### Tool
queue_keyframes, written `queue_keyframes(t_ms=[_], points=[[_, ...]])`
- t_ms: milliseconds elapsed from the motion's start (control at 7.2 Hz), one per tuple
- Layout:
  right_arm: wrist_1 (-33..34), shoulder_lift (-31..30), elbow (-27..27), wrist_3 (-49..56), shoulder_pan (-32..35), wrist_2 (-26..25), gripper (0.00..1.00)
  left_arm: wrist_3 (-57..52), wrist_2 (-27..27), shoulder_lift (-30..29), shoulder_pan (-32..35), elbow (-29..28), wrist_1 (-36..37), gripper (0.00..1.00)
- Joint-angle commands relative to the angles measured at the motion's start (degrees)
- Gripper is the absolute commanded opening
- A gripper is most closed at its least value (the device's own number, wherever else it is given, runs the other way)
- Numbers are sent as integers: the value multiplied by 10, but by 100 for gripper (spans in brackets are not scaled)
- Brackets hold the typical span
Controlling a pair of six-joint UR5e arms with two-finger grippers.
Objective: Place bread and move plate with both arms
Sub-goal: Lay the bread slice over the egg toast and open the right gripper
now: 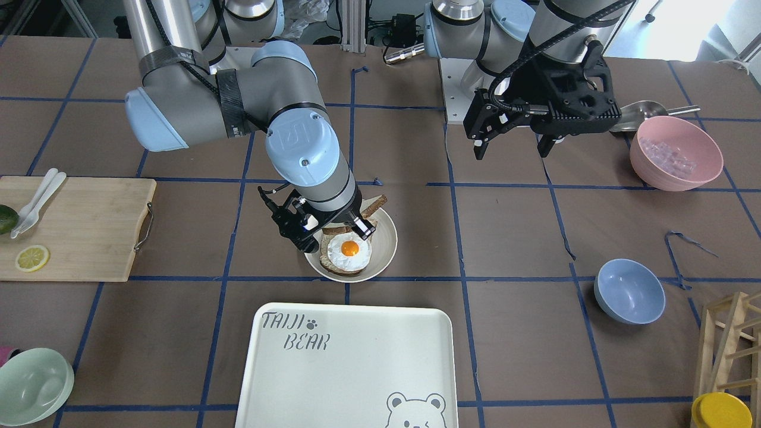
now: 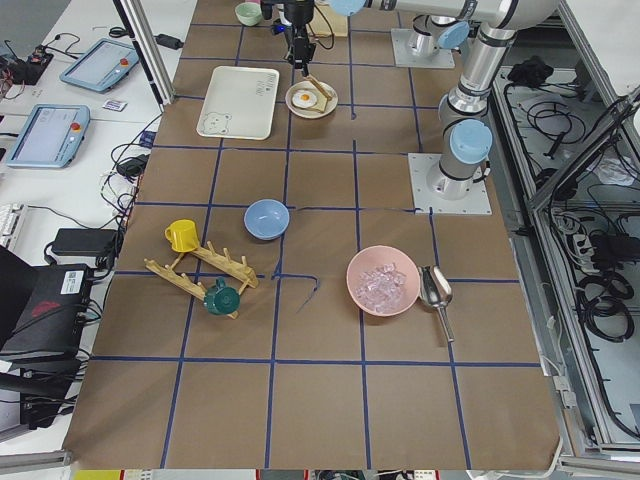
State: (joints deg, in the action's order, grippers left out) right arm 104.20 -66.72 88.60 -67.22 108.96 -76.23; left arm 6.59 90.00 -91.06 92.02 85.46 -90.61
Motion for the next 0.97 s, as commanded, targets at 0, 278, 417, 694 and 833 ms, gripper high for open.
queue_keyframes(t_ms=[0,278,417,694,833], points=[[15,16,0,-5,-1,-23,0,0,0,0,0,1,0,100],[59,20,0,-3,0,-43,10,0,0,0,0,0,0,100],[85,30,1,0,0,-57,63,0,0,0,0,0,-1,100],[101,34,-2,2,-1,-82,91,0,0,0,0,0,-1,100],[111,34,-6,9,-1,-85,97,0,0,0,0,0,-1,100]])
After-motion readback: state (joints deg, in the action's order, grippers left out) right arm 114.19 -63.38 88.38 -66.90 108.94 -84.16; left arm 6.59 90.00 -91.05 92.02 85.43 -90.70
